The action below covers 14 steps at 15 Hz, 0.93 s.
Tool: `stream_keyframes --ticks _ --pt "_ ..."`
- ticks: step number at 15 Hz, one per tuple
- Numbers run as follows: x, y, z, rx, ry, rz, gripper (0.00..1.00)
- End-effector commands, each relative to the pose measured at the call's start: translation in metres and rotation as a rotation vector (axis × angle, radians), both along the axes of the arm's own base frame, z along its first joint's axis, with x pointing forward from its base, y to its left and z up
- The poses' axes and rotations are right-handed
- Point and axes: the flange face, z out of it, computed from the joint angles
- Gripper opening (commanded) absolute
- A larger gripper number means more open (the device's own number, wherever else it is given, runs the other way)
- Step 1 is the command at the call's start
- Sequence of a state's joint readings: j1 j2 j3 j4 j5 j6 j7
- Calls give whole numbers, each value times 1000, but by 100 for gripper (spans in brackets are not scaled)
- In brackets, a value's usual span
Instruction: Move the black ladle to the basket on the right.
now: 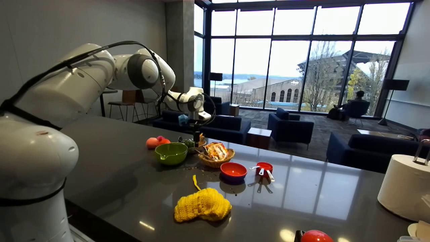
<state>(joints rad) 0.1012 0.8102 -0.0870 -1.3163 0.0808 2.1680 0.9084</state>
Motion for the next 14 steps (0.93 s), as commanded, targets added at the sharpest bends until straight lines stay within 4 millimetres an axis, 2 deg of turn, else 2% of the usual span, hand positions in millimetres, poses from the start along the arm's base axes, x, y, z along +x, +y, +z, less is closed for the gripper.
stream_keyframes --ticks 1,9,14 --pt "16 13 -1 31 -24 28 100" --pt "16 71 19 48 -65 332 100" --pt "17 89 15 42 -89 627 100"
